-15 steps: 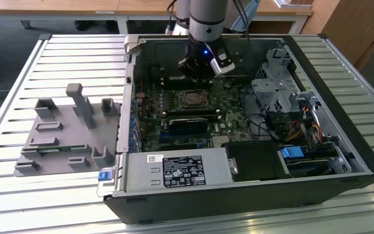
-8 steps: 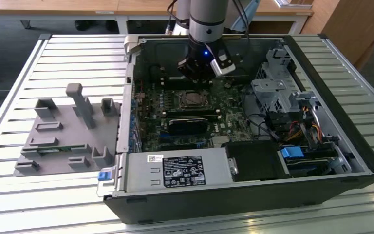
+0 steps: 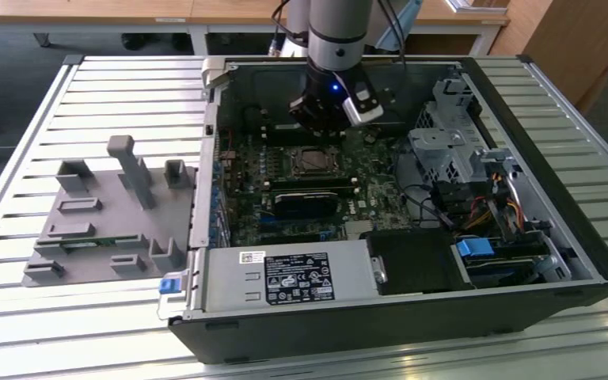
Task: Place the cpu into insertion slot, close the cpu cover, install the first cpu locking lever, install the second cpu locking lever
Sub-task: 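Install the second cpu locking lever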
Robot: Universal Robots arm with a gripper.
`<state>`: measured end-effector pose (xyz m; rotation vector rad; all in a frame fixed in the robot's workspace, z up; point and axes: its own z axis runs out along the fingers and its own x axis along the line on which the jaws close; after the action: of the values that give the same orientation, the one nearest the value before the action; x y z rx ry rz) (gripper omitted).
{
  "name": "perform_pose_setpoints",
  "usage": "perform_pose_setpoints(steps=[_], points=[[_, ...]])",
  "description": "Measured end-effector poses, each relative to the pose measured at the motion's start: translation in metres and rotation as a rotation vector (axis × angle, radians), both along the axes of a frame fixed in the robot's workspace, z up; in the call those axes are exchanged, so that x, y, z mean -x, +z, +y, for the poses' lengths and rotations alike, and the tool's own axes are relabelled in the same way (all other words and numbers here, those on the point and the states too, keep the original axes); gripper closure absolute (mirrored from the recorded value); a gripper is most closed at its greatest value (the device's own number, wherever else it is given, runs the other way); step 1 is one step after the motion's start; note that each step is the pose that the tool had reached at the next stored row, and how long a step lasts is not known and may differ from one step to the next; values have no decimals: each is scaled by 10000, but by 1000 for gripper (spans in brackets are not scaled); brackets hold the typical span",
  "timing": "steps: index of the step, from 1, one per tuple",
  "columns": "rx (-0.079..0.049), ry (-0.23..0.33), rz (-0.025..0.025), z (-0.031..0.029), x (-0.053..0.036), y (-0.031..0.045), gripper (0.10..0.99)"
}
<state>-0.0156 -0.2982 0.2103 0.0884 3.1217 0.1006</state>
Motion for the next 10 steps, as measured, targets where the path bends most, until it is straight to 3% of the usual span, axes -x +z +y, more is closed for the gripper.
perform_pose_setpoints(steps=[10], points=[[0, 0, 0, -79, 0, 0, 980]])
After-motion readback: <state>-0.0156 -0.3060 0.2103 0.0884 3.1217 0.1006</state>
